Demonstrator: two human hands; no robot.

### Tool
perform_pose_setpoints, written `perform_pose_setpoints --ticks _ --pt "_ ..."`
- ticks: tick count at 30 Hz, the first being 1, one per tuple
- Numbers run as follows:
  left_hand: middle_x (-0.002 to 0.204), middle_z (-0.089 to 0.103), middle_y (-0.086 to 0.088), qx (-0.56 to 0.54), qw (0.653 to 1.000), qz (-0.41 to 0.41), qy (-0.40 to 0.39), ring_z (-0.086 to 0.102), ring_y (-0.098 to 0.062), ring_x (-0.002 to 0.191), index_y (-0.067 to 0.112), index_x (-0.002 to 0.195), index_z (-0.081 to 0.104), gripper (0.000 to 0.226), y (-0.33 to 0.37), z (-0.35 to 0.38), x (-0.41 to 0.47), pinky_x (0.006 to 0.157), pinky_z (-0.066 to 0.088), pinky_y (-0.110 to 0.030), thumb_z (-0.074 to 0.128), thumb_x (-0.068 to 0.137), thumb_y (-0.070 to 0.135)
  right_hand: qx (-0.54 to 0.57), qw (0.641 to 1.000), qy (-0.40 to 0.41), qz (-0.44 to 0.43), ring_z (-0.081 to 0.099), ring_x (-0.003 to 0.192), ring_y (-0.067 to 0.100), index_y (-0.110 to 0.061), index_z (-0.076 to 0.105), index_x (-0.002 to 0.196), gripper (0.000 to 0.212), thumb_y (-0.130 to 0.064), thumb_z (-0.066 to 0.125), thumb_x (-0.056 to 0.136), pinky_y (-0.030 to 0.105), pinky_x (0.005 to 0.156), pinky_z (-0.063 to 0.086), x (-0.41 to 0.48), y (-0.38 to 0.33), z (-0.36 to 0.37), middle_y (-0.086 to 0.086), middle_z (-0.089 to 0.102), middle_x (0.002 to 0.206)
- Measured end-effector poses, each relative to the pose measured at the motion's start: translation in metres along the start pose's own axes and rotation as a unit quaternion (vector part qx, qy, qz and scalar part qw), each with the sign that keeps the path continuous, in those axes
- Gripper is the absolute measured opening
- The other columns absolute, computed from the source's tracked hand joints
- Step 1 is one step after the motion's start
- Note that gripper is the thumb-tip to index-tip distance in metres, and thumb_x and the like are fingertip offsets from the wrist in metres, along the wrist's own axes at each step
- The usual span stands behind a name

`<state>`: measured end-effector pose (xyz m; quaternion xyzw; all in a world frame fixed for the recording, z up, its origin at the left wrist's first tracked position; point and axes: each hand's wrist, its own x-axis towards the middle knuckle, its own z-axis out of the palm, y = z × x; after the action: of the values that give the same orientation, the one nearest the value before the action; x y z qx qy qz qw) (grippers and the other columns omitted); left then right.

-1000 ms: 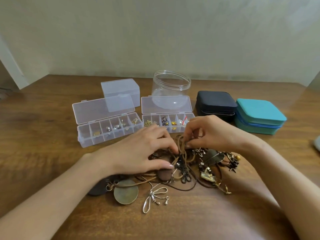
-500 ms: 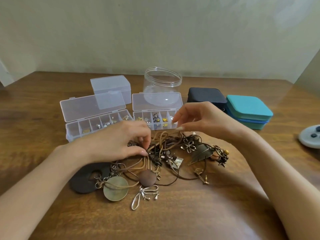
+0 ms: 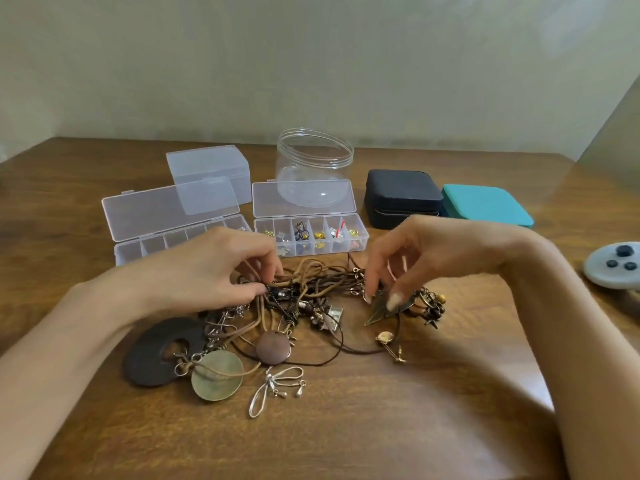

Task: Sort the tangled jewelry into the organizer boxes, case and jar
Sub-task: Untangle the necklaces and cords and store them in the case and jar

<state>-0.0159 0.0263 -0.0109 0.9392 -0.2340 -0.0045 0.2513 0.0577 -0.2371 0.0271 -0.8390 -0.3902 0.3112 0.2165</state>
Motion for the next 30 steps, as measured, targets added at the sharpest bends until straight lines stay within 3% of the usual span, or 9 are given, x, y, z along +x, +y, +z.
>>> perform_pose_setpoints --ticks 3,7,11,14,18,20,23,27,30 --pt "0.099 0.065 0.014 0.012 1.0 0.011 0.002 0.06 0.003 0.093 0.032 0.084 0.058 0.021 0.002 0.003 0.001 0.081 0.05 -0.017 0.067 0.083 0.013 -0.071 0.988 -0.123 0.063 0.058 0.081 0.007 -0.03 0.065 0.099 0.03 -0.021 0.078 0.074 0.015 0.065 0.043 -0.003 -0.014 0.01 -0.003 0.065 0.091" --pt "0.102 0.063 0.011 0.026 0.995 0.045 0.091 0.058 0.001 0.096 0.027 0.093 0.059 0.016 0.004 0.005 0.003 0.081 0.048 -0.017 0.064 0.084 0.014 -0.17 0.977 -0.09 0.092 0.052 0.083 0.004 -0.029 0.06 0.091 0.025 -0.027 0.079 0.075 0.02 0.064 0.037 0.002 -0.025 0.025 -0.011 0.059 0.092" --pt "0.103 0.063 0.008 0.015 0.981 0.07 0.181 0.059 -0.004 0.093 0.018 0.097 0.061 0.013 0.012 0.008 0.007 0.076 0.047 -0.016 0.059 0.084 0.018 -0.156 0.981 -0.063 0.094 0.061 0.081 0.008 -0.025 0.065 0.084 0.016 -0.024 0.079 0.075 0.017 0.063 0.043 0.003 -0.021 0.026 -0.009 0.064 0.085" --pt "0.095 0.063 0.01 -0.03 0.974 0.079 0.208 0.059 -0.006 0.087 0.016 0.096 0.062 0.014 0.023 0.016 0.006 0.071 0.047 -0.015 0.059 0.083 0.019 -0.085 0.991 -0.057 0.089 0.064 0.073 0.007 -0.019 0.066 0.084 0.013 -0.019 0.077 0.077 0.014 0.058 0.046 0.0 -0.02 0.022 -0.006 0.067 0.081" --pt "0.088 0.059 0.014 -0.094 0.975 0.094 0.176 0.058 -0.005 0.083 0.023 0.097 0.053 0.028 0.038 0.029 0.004 0.072 0.047 -0.017 0.063 0.079 0.042 0.104 0.993 0.05 0.005 0.069 0.067 0.014 -0.009 0.064 0.086 0.011 -0.011 0.072 0.079 0.019 0.06 0.053 -0.002 -0.016 0.011 0.0 0.07 0.072" --pt "0.093 0.054 0.017 -0.094 0.981 0.081 0.151 0.057 -0.01 0.085 0.029 0.101 0.043 0.047 0.041 0.036 0.004 0.073 0.047 -0.022 0.07 0.071 0.051 0.255 0.963 0.08 -0.03 0.068 0.065 0.019 -0.002 0.062 0.087 0.012 -0.007 0.068 0.078 0.023 0.059 0.055 0.004 -0.018 0.013 0.01 0.067 0.074" --pt "0.094 0.051 0.012 -0.089 0.971 0.056 0.214 0.058 -0.01 0.083 0.034 0.101 0.031 0.06 0.043 0.043 0.006 0.072 0.049 -0.027 0.078 0.066 0.045 0.405 0.907 0.103 -0.052 0.063 0.057 0.014 -0.001 0.06 0.081 0.016 -0.011 0.067 0.071 0.02 0.054 0.053 0.019 -0.023 0.026 0.009 0.062 0.067" --pt "0.086 0.057 0.006 -0.146 0.941 0.055 0.3 0.062 -0.011 0.077 0.029 0.1 0.038 0.044 0.044 0.042 0.007 0.069 0.054 -0.023 0.071 0.071 0.037 0.444 0.879 0.166 -0.053 0.055 0.061 0.011 -0.004 0.064 0.074 0.017 -0.019 0.071 0.066 0.02 0.059 0.048 0.033 -0.023 0.039 0.002 0.061 0.064" --pt "0.08 0.057 0.009 -0.05 0.94 0.099 0.323 0.059 -0.006 0.075 0.018 0.1 0.049 0.031 0.04 0.039 0.007 0.067 0.051 -0.015 0.068 0.078 0.031 0.465 0.868 0.17 -0.043 0.056 0.067 0.012 -0.009 0.071 0.073 0.017 -0.024 0.072 0.064 0.021 0.062 0.048 0.036 -0.021 0.043 0.005 0.063 0.074"
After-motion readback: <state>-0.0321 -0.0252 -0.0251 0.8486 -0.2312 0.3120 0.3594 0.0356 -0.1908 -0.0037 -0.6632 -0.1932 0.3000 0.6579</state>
